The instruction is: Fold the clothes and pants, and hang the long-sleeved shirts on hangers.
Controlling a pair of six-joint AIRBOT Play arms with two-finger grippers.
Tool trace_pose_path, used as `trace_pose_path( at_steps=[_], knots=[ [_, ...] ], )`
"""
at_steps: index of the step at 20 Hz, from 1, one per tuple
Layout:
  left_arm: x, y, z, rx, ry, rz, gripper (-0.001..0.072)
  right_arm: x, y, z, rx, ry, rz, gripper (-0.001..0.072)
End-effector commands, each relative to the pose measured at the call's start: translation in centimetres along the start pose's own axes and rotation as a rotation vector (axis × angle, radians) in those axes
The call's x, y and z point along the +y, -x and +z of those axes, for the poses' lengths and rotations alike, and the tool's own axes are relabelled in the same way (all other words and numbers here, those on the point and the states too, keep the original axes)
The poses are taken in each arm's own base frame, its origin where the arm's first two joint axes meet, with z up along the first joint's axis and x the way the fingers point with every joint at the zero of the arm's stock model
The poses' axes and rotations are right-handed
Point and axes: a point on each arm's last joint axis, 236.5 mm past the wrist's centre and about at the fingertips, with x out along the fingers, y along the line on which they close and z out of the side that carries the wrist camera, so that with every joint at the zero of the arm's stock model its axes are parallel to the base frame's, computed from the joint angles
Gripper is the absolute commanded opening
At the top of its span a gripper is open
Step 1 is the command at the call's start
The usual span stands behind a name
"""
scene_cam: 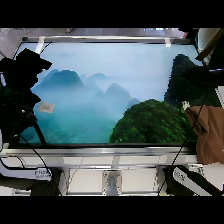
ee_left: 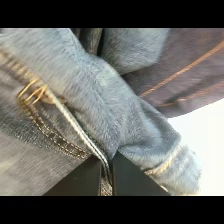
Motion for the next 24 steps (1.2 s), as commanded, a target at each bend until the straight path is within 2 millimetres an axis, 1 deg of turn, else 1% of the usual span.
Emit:
trace_pose_path(
  at_steps=[1,3,4,5,6,7,8,9,10,11,12,13,14,15,16,17,18,19,20,21,22,23,24],
  knots=[
    [-2.1,8.7,1.7,-0.2,-0.003,-0.088,0.0015,0.2,0.9,-0.4,0.023,0.024,-0.011,0.032],
    [-6.4,16.6,1.9,-0.368,-0.004,-0.278,0.0015,0.1,2.5,-0.7,0.037,0.065,-0.054,0.032],
    [-9.5,21.2,1.7,-0.463,-0.016,-0.415,0.0015,-0.1,3.4,-0.8,0.04,0.084,-0.089,0.032],
    [-12.7,25.5,1.0,-0.539,-0.04,-0.552,0.0015,-0.5,4.2,-0.8,0.036,0.101,-0.124,0.0321],
    [-15.6,29.0,0.0,-0.589,-0.081,-0.664,0.0015,-0.8,5.1,-0.7,0.028,0.14,-0.157,0.0321],
    [-18.7,31.9,-1.4,-0.621,-0.142,-0.757,0.0015,-1.0,5.8,-0.5,0.016,0.173,-0.184,0.0321],
    [-21.6,33.6,-3.0,-0.627,-0.213,-0.818,0.0015,-1.2,6.3,-0.5,0.008,0.197,-0.207,0.0321],
    [-24.9,34.8,-4.9,-0.616,-0.295,-0.871,0.0016,-1.4,6.6,-0.6,0.008,0.216,-0.223,0.0322],
    [-28.2,35.5,-6.8,-0.589,-0.349,-0.92,0.0015,-1.6,6.7,-0.6,0.01,0.228,-0.232,0.0322],
    [-31.9,36.0,-8.7,-0.557,-0.398,-0.968,0.0016,-1.7,6.7,-0.6,0.012,0.236,-0.236,0.0322],
    [-35.6,36.2,-10.5,-0.536,-0.442,-1.007,0.0016,-1.8,6.6,-0.5,0.012,0.245,-0.236,0.0322],
    [-39.7,36.2,-12.6,-0.52,-0.495,-1.043,0.0016,-1.9,6.5,-0.3,0.007,0.259,-0.238,0.0322],
    [-43.7,35.8,-14.7,-0.504,-0.538,-1.077,0.0016,-1.9,6.4,0.2,-0.009,0.259,-0.241,0.0322],
    [-48.0,35.2,-17.5,-0.479,-0.577,-1.122,0.0016,-2.0,6.3,0.7,-0.026,0.26,-0.244,0.0322],
    [-51.7,34.6,-20.2,-0.44,-0.589,-1.173,0.0015,-2.2,6.2,1.0,-0.033,0.259,-0.246,0.0322],
    [-55.2,33.8,-23.1,-0.38,-0.571,-1.233,0.0015,-2.4,5.9,1.1,-0.029,0.256,-0.246,0.0322],
    [-57.8,32.8,-25.6,-0.304,-0.536,-1.277,0.0015,-2.7,5.5,1.1,-0.021,0.251,-0.245,0.0322],
    [-59.9,31.7,-28.3,-0.228,-0.529,-1.305,0.0015,-3.0,5.0,1.1,-0.007,0.245,-0.243,0.0322],
    [-61.4,31.2,-30.7,-0.183,-0.575,-1.326,0.0015,-3.3,4.4,1.1,0.006,0.237,-0.241,0.0322],
    [-62.5,31.3,-32.9,-0.164,-0.653,-1.357,0.0014,-3.7,3.8,1.1,0.022,0.229,-0.236,0.0323],
    [-63.1,31.9,-34.3,-0.159,-0.723,-1.389,0.0015,-4.1,3.1,1.0,0.038,0.221,-0.232,0.0323],
    [-63.5,33.0,-34.4,-0.185,-0.768,-1.416,0.0015,-4.5,2.5,1.0,0.051,0.214,-0.23,0.0324],
    [-63.6,34.0,-32.8,-0.235,-0.768,-1.425,0.0019,-4.9,1.9,1.1,0.059,0.208,-0.229,0.0338]
  ],
)
